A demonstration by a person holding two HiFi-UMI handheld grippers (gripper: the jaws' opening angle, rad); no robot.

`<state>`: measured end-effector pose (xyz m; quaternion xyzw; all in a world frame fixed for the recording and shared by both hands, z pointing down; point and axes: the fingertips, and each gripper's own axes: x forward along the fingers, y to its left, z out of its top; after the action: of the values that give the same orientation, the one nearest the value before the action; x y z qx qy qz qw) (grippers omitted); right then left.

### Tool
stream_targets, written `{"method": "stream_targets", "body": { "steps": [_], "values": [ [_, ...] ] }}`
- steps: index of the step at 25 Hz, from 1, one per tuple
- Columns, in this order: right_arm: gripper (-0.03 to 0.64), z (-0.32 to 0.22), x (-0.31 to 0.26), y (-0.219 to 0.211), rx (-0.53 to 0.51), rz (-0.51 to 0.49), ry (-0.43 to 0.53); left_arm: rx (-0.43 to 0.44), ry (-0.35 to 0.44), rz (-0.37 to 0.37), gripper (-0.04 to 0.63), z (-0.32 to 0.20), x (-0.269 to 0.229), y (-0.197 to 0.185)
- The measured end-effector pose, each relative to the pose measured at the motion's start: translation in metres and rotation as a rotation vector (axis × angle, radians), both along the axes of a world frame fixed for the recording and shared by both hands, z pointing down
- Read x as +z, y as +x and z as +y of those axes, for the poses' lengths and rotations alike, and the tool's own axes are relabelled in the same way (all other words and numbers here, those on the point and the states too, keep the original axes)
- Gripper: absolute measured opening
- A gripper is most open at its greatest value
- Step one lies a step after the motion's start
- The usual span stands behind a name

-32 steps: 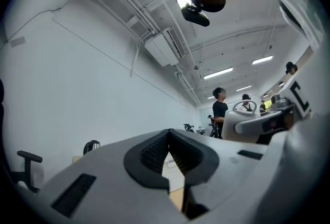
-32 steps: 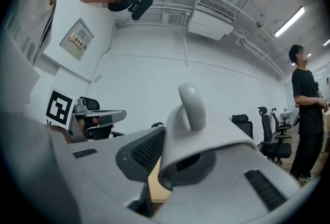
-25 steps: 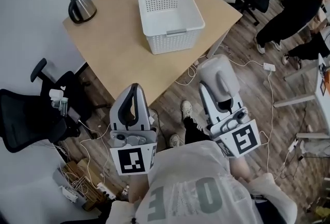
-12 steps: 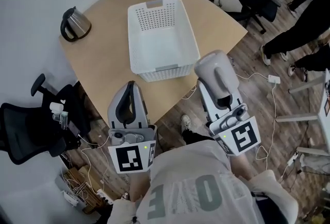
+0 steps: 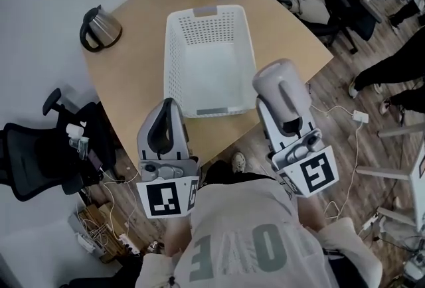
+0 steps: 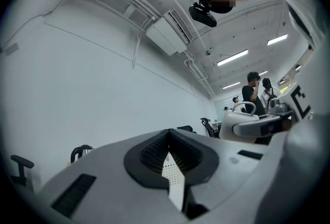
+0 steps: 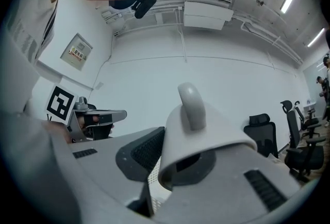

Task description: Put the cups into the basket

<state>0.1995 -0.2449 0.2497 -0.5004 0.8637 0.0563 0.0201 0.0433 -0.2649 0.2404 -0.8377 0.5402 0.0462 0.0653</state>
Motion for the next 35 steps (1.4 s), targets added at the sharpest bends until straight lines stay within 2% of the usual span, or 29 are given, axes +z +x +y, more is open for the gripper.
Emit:
{"method": "stream_targets", "body": {
  "steps": [4,8,11,14,16,23,28,32,35],
  "values": [
    [0.032,-0.022,-0.004,-0.005,-0.023,0.013,-0.003,-0.018,-0.011,-0.001,0.011,-0.017,0.002,-0.008],
    [0.032,-0.046,-0.012,-0.014,-0.031,0.068,-0.005,-0.02,0.004,0.002,0.011,-0.036,-0.005,-0.017],
    [0.032,-0.067,-0.013,-0.022,-0.048,0.141,-0.024,-0.023,0.012,-0.008,0.011,-0.046,-0.007,-0.025],
    [0.032,-0.091,-0.004,-0.034,-0.11,0.251,-0.1,-0.038,0.012,0.001,0.011,-0.055,-0.004,-0.037],
    [0.032,-0.104,0.005,-0.045,-0.175,0.362,-0.131,-0.051,0.0,0.014,0.011,-0.059,0.001,-0.048],
    [0.032,-0.145,0.066,-0.082,-0.427,0.877,-0.232,-0.093,-0.041,0.041,0.011,-0.075,0.025,-0.081],
    [0.032,-0.159,0.123,-0.093,-0.577,1.215,-0.349,-0.104,-0.075,0.058,0.011,-0.087,0.04,-0.094],
    [0.032,-0.171,0.163,-0.09,-0.671,1.433,-0.427,-0.101,-0.108,0.062,0.011,-0.097,0.053,-0.101],
    [0.032,-0.178,0.193,-0.088,-0.741,1.553,-0.487,-0.089,-0.129,0.064,0.011,-0.102,0.066,-0.103]
  ]
}}
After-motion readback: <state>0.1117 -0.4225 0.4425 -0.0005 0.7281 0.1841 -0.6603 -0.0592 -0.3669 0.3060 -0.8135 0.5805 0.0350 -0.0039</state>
